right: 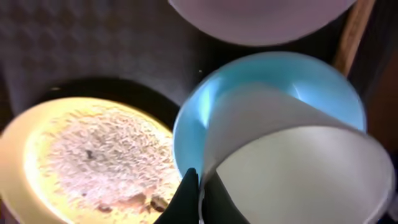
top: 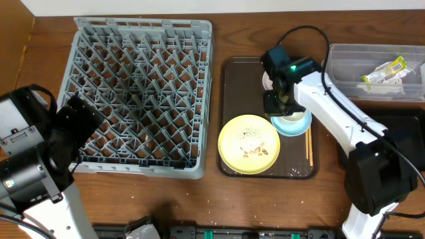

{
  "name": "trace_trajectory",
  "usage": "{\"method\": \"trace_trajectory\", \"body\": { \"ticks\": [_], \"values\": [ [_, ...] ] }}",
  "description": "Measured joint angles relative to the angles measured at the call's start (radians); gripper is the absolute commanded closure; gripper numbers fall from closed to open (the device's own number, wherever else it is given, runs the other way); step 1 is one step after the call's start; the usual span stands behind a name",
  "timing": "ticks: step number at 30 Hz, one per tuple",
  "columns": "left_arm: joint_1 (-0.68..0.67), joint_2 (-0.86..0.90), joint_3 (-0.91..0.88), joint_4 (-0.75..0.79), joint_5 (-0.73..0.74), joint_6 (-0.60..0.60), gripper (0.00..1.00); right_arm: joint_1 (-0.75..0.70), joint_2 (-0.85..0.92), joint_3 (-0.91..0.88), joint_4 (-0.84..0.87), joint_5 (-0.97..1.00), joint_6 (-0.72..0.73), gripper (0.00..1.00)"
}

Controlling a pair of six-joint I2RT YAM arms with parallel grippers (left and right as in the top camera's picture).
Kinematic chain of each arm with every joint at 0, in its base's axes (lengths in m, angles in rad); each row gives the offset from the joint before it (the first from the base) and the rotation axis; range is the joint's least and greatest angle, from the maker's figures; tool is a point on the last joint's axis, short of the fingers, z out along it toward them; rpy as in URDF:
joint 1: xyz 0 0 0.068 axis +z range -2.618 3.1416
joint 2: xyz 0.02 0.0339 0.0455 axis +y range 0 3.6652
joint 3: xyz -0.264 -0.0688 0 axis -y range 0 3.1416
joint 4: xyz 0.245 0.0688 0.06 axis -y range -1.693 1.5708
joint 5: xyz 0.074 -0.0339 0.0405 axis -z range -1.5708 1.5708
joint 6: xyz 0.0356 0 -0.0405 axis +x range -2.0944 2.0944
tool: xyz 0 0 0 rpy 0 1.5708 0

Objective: Sort waste into correct bins and load items into the dishwasher
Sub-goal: 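Carry the white cup left and set it into the dish rack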

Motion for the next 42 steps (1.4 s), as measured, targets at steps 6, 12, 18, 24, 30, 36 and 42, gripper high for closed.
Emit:
{"method": "trace_trajectory", "body": {
  "ticks": [6,12,18,24,30,36,42],
  "values": [
    [0.0,0.0,0.0,0.0,0.0,0.0,0.01,0.0,0.0,0.128,-0.106,-0.005,0.0,0.99],
    [0.0,0.0,0.0,0.0,0.0,0.0,0.02,0.0,0.0,0.283,-0.107,-0.139,-0.023,0.99],
    [0.0,0.0,0.0,0.001,0.0,0.0,0.01,0.04,0.004,0.323,0.271,-0.472,-0.042,0.99],
    [0.0,0.0,0.0,0.002,0.0,0.0,0.01,0.195,0.049,0.329,0.721,-0.643,0.025,0.99],
    [0.0,0.0,0.0,0.002,0.0,0.0,0.01,0.321,0.204,0.336,1.087,-0.722,0.187,0.99],
    [0.0,0.0,0.0,0.0,0.0,0.0,0.02,0.377,0.416,0.333,1.477,-0.796,0.418,0.99],
    [0.0,0.0,0.0,0.0,0.0,0.0,0.01,0.39,0.514,0.332,1.485,-0.813,0.549,0.99]
  ]
}}
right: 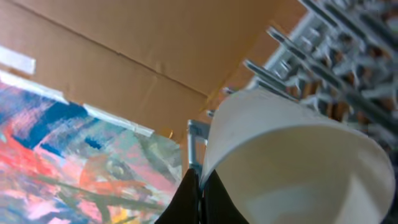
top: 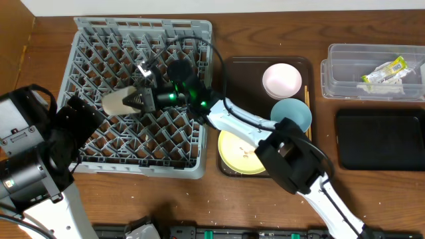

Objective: Sort waste into correct bins and load items into the dishwasher
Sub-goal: 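Carry the white cup left and set it into the dish rack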

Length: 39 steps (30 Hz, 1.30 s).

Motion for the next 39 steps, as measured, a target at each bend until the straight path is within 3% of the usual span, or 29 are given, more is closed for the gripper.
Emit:
{"method": "trace_trajectory", "body": {
  "ticks": [21,27,30,31,32,33,34,39],
  "values": [
    [0.0,0.0,0.0,0.0,0.0,0.0,0.01,-0.013,0.003,-0.002,-0.108,-0.05,0.13,0.99],
    [0.0,0.0,0.0,0.0,0.0,0.0,0.01,-0.026,-0.025,0.021,-0.313,-0.061,0.095,0.98],
    [0.0,0.0,0.0,0.0,0.0,0.0,0.01,-0.034,-0.068,0.022,-0.484,-0.021,0.039,0.9],
    [0.0,0.0,0.0,0.0,0.0,0.0,0.02,-0.038,-0.08,0.02,-0.546,0.009,0.018,0.82],
    [0.0,0.0,0.0,0.0,0.0,0.0,0.01,-0.044,-0.092,0.018,-0.603,0.034,-0.001,0.59],
    [0.0,0.0,0.0,0.0,0.0,0.0,0.01,-0.052,-0.106,0.013,-0.663,0.07,-0.026,0.44],
    [0.0,0.0,0.0,-0.001,0.0,0.0,0.01,-0.061,-0.121,0.01,-0.714,0.1,-0.051,0.36],
    [0.0,0.0,0.0,0.0,0.0,0.0,0.01,-0.123,-0.241,-0.001,-0.874,0.203,-0.166,0.36]
  ]
}}
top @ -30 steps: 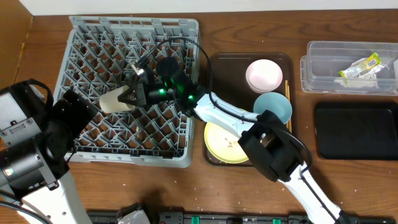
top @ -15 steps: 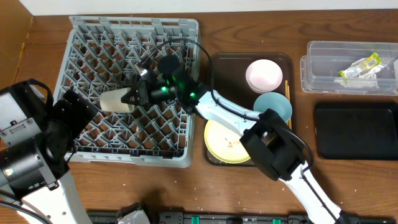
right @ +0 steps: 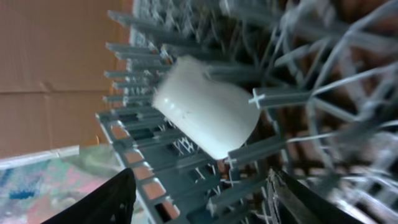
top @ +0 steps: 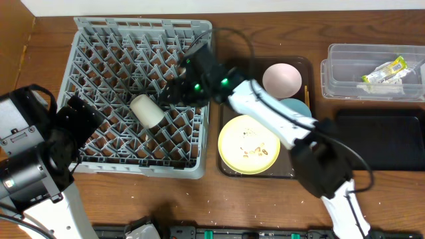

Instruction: Sort waste into correct bins and load items into the dishwasher

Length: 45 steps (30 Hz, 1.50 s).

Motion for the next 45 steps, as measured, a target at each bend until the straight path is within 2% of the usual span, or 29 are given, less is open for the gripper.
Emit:
{"method": "trace_trajectory", "body": {
  "ticks": [6,8,10,13,18,19,22,24,34,45],
  "values": [
    [0.0,0.0,0.0,0.0,0.0,0.0,0.01,-0.042,-0.175,0.001,-0.05,0.043,-0.1,0.39],
    [0.0,0.0,0.0,0.0,0.0,0.0,0.01,-0.037,-0.211,0.002,-0.045,0.06,-0.125,0.5],
    [0.0,0.0,0.0,0.0,0.0,0.0,0.01,-0.027,-0.217,0.003,-0.024,0.092,-0.136,0.7],
    [0.0,0.0,0.0,0.0,0.0,0.0,0.02,0.006,-0.194,0.001,0.083,0.167,-0.151,0.77],
    [0.0,0.0,0.0,0.001,0.0,0.0,0.02,0.079,-0.101,0.003,0.329,0.21,-0.158,0.77],
    [0.0,0.0,0.0,0.0,0.0,0.0,0.01,0.097,-0.075,0.003,0.375,0.214,-0.158,0.81],
    [0.0,0.0,0.0,0.0,0.0,0.0,0.01,0.145,-0.005,0.003,0.399,0.227,-0.157,0.93],
    [0.0,0.0,0.0,0.0,0.0,0.0,0.01,0.168,0.034,0.003,0.364,0.238,-0.153,0.97],
    [0.0,0.0,0.0,0.0,0.0,0.0,0.01,0.186,0.08,0.0,0.13,0.367,-0.163,0.99],
    [0.0,0.0,0.0,0.0,0.0,0.0,0.01,0.198,0.08,0.0,0.122,0.399,-0.178,0.98]
  ]
}}
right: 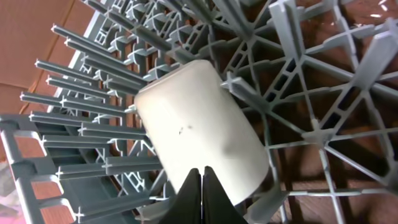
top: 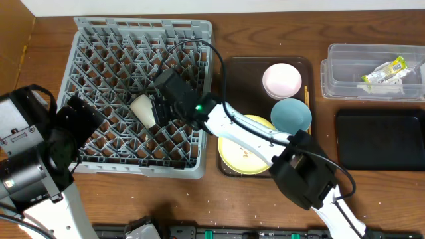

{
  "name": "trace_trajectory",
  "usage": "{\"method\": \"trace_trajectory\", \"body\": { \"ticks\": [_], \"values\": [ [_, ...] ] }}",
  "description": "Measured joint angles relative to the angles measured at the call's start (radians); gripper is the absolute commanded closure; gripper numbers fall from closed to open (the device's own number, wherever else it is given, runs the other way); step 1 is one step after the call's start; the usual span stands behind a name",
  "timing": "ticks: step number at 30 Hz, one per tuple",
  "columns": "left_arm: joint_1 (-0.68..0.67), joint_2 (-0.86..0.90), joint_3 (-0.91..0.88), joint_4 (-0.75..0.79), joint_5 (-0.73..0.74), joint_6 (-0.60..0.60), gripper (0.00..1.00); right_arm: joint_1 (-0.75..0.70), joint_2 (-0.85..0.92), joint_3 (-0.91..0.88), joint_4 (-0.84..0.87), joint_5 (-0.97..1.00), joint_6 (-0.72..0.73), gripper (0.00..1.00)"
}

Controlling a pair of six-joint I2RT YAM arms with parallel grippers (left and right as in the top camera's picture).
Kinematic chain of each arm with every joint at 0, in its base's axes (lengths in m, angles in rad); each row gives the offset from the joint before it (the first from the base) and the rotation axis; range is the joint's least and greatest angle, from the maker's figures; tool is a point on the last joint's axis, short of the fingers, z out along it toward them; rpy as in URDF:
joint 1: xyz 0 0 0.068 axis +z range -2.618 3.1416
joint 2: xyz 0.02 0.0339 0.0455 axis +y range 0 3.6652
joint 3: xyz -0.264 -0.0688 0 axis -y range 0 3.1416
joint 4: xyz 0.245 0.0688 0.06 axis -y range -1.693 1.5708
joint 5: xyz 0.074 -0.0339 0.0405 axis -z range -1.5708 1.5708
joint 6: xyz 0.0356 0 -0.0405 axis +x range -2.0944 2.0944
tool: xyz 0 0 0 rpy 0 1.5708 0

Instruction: Sort waste into correct bins and load items into the dishwasher

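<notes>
A white paper cup (top: 141, 106) lies on its side among the pegs of the grey dish rack (top: 99, 40), left of its middle. My right gripper (top: 159, 109) reaches across the rack to it. In the right wrist view the fingers of that gripper (right: 202, 177) are shut together, tips against the cup's (right: 199, 130) near side, with nothing seen between them. On the brown tray (top: 229, 73) are a yellow plate with food scraps (top: 255, 153), a pink bowl (top: 281, 79) and a blue bowl (top: 291, 114). My left gripper (top: 80, 119) hangs at the rack's left edge, its jaws unclear.
A clear bin (top: 345, 56) at the back right holds a yellow-green wrapper (top: 384, 71). A black bin (top: 378, 139) sits in front of it. A chopstick (top: 306, 91) lies along the tray's right side. The left arm's bulk (top: 33, 159) covers the front left corner.
My right gripper was open and drawn back from the cup lying in the rack. Now it is shut, with its tips against the cup's side. The cup has shifted slightly to the left.
My right gripper first held the paper cup by its rim above the blue bowl on the tray. Then it held the cup over the rack's left part. After that the cup lay in the rack with the gripper open. Now the gripper is shut against the cup.
</notes>
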Motion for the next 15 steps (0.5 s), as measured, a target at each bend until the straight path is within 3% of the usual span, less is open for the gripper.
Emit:
{"method": "trace_trajectory", "body": {
  "ticks": [15],
  "values": [
    [0.0,0.0,0.0,0.0,0.0,0.0,0.02,0.032,0.036,0.0,-0.091,0.045,-0.002,0.99]
  ]
}}
